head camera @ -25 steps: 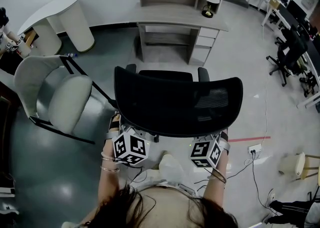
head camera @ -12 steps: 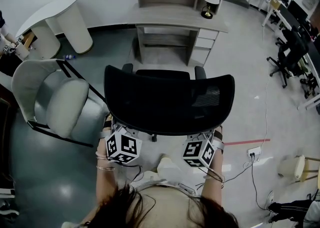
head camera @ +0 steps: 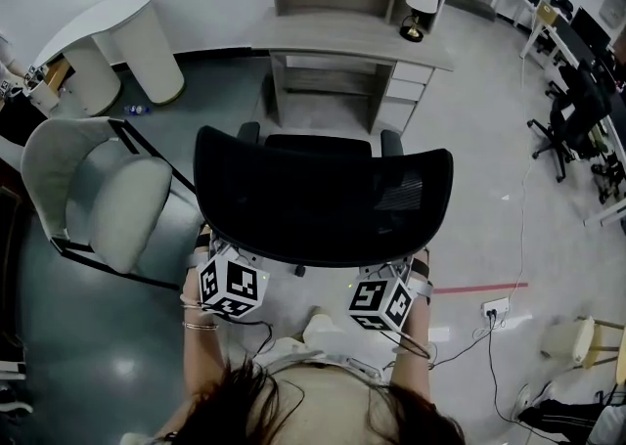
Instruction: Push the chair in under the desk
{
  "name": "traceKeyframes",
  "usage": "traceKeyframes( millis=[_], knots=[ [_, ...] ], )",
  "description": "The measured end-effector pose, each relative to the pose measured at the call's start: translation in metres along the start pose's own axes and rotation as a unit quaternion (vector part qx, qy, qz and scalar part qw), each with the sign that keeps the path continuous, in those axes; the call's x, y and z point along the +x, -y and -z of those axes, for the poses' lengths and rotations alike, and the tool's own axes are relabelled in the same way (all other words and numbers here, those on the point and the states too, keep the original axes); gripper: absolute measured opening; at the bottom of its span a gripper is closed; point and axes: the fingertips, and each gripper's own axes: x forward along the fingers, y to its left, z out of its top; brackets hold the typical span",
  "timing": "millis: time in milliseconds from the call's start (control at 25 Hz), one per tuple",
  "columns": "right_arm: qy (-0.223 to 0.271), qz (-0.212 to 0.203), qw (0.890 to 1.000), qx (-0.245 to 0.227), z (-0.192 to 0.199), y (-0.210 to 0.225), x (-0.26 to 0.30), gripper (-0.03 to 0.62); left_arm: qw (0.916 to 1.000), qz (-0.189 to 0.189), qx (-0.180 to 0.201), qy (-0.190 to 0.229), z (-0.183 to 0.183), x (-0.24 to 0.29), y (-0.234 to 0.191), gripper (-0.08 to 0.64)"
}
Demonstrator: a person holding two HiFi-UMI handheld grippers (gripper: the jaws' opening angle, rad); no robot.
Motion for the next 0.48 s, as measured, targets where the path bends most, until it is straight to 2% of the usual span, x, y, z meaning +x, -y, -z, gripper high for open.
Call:
traceKeyframes(
  millis=[480],
  knots=[
    [0.017, -0.007, 1.0, -0.011, -0.005, 0.011, 0.022, 0.241, 0.9999, -0.013, -0.001, 0.002, -0.001, 0.019, -0.013, 0.242]
  ],
)
